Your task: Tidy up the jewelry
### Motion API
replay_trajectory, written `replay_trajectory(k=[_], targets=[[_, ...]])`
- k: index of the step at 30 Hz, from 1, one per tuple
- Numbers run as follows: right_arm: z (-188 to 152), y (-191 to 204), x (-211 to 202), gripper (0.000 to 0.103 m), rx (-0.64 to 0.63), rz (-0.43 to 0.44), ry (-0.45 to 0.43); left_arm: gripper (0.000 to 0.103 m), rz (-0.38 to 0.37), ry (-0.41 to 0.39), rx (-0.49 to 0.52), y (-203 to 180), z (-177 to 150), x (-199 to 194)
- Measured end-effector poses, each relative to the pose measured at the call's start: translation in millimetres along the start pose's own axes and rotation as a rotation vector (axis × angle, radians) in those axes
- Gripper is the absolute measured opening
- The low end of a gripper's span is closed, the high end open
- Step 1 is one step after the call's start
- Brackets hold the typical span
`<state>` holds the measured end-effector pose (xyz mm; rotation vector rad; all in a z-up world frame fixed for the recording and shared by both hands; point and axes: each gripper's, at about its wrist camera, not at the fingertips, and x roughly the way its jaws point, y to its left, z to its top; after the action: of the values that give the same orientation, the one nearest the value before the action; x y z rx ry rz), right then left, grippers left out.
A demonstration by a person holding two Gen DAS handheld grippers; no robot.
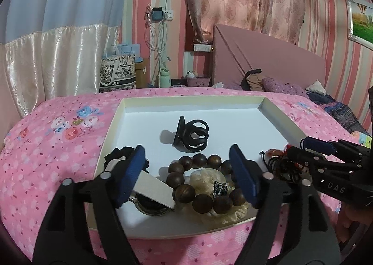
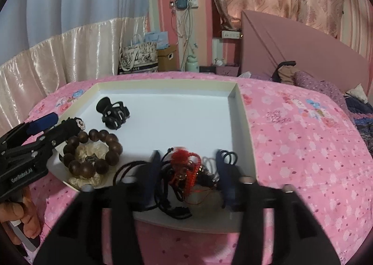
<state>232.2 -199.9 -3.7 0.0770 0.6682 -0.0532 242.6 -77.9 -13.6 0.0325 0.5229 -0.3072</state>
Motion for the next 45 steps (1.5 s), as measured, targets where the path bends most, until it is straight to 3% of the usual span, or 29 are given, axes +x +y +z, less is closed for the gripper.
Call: replay_trajectory(k=[3,6,11,17,23,26,31,34,45], targets=[[2,-2,-3,0.052,0.004,-0.006,0.004,0.081,-0.007,-0.007,-0.011,2,1,-1],[8,-3,-9,0.061,0.005,-0.007,-0.007,0.088,0.002,-0.001,-0.004,1,3,-3],[18,-2,-37,0.064,-0.019,-0.009,-0.045,0.1,0.09,-0.097,0.014,6,30,-36],[0,-8,-80,0.082,-0.018,0.026,-0.084,0.1,0.115,-0.164,0.074,21,30,-90],[-30,6,-101,0.086,-0.054,0.042,-0.125,0.1,0.133,-0.125,0.079,34,-15,-115],[-40,9,-101,0.093,-0.06,0.022,-0.17,0.1,0.163,-0.163,0.107,31,-34,-122],[-49,1,-92,0.093,-0.001,0.014,-0.165,0.1,0.12,-0.147,0.034,36,-48,-117],[-50,-3,-100,0.093,0.023,0.0,-0.212,0.1,0.134,-0.135,0.028,37,-45,-112],[-52,-1,-102,0.094,-0.004,-0.016,-0.199,0.1,0.158,-0.136,0.064,27,-45,-111]])
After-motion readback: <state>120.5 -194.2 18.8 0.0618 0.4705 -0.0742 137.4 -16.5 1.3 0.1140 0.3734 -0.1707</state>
